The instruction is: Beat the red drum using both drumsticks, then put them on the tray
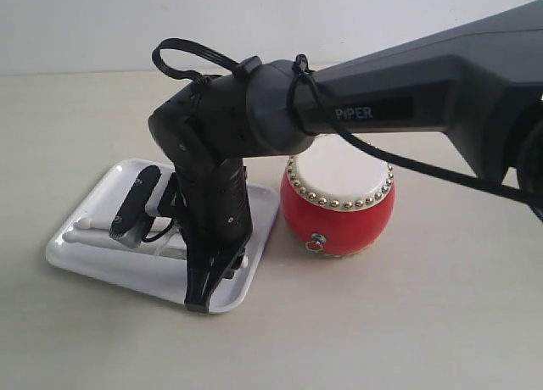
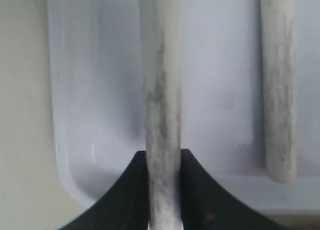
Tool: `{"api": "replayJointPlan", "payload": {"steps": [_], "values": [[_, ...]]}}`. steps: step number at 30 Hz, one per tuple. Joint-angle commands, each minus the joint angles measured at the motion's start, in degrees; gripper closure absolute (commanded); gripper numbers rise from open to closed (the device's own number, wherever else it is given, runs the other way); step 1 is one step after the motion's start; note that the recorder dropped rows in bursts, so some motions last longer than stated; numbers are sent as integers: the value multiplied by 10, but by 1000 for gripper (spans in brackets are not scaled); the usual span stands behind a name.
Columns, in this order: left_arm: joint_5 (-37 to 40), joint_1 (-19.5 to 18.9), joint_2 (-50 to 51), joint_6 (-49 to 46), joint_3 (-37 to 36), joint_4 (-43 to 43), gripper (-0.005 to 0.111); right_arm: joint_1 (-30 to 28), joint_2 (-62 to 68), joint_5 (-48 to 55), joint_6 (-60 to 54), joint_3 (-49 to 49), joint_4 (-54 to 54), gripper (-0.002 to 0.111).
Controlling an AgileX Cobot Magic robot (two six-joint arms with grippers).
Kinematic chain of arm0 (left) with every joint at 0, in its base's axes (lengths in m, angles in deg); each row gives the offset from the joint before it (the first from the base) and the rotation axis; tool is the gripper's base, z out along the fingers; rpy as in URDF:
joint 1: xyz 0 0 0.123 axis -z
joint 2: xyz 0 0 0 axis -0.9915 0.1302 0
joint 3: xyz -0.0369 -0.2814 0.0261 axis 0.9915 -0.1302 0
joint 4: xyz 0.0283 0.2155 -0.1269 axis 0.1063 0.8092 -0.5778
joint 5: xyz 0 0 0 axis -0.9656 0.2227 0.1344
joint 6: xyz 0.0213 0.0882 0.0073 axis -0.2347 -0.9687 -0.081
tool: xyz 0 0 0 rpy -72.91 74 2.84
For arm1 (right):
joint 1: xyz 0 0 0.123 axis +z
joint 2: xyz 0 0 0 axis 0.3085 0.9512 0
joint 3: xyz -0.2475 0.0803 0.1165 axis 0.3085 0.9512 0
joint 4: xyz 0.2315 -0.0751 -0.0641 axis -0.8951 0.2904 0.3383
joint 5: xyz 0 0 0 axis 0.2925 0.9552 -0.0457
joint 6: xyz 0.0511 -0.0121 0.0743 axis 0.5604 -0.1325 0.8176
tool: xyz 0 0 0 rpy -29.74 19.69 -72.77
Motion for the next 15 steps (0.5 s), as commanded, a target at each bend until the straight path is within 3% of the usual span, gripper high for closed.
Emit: {"api": "replayJointPlan", "payload": {"steps": [1, 7, 8, 11, 15], "values": [[1, 0, -4, 0, 4, -2, 107, 1, -1, 0, 4, -5, 5, 78], [1, 0, -4, 0, 4, -2, 107, 1, -7, 24, 36, -5, 20, 77], [1, 0, -4, 0, 4, -2, 107, 1, -11, 32, 54, -5, 28, 81], [1, 0, -5, -5, 4, 12, 107, -6, -54, 43, 115, 4, 33, 105], [-2, 0, -29, -5, -3, 52, 107, -10, -177, 19, 166, 64, 11, 108]]}}
